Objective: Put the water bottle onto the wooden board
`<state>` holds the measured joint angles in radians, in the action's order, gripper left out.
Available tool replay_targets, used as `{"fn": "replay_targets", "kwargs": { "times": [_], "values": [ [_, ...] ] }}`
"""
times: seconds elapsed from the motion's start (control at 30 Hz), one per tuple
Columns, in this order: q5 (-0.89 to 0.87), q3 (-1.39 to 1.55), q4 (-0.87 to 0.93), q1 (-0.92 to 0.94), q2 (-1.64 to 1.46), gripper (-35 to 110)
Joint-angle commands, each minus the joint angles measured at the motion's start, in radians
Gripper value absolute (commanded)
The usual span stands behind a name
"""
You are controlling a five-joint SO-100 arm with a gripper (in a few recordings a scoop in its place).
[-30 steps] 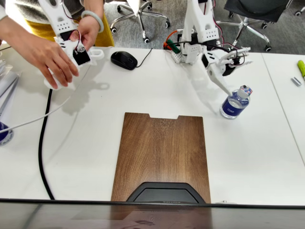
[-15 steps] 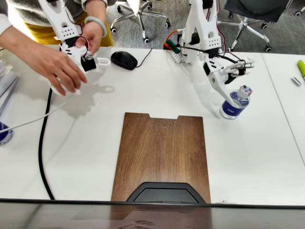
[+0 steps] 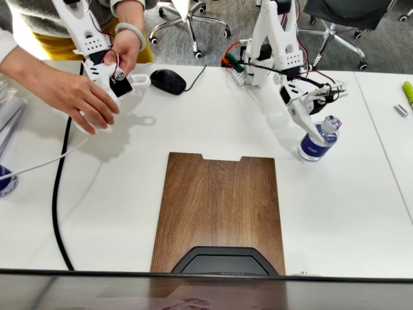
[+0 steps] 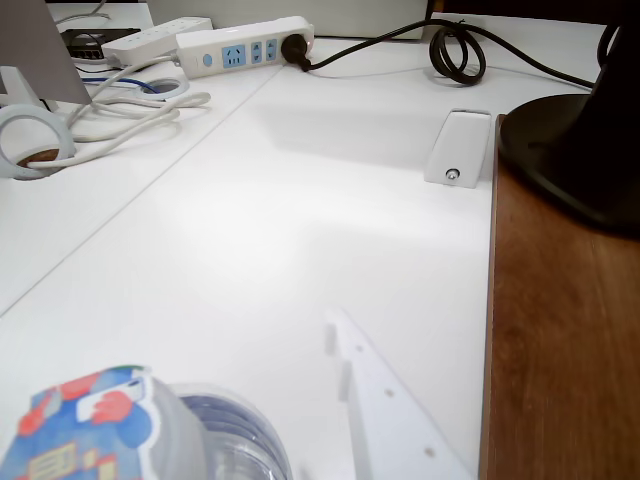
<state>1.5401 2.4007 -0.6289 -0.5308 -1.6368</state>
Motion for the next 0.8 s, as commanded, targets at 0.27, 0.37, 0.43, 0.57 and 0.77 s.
{"fn": "replay_targets", "kwargs": {
  "times": [0.27, 0.37, 0.43, 0.57, 0.77],
  "values": [
    [0.008, -0.029, -0.017, -0.029, -0.032, 91],
    [0.006, -0.031, -0.017, -0.029, -0.037, 91],
    [0.008, -0.029, -0.017, -0.031, -0.041, 91],
    [0.008, -0.035, -0.017, -0.043, -0.044, 91],
    [0.003, -0.034, -0.014, -0.064, -0.043, 91]
  ]
}}
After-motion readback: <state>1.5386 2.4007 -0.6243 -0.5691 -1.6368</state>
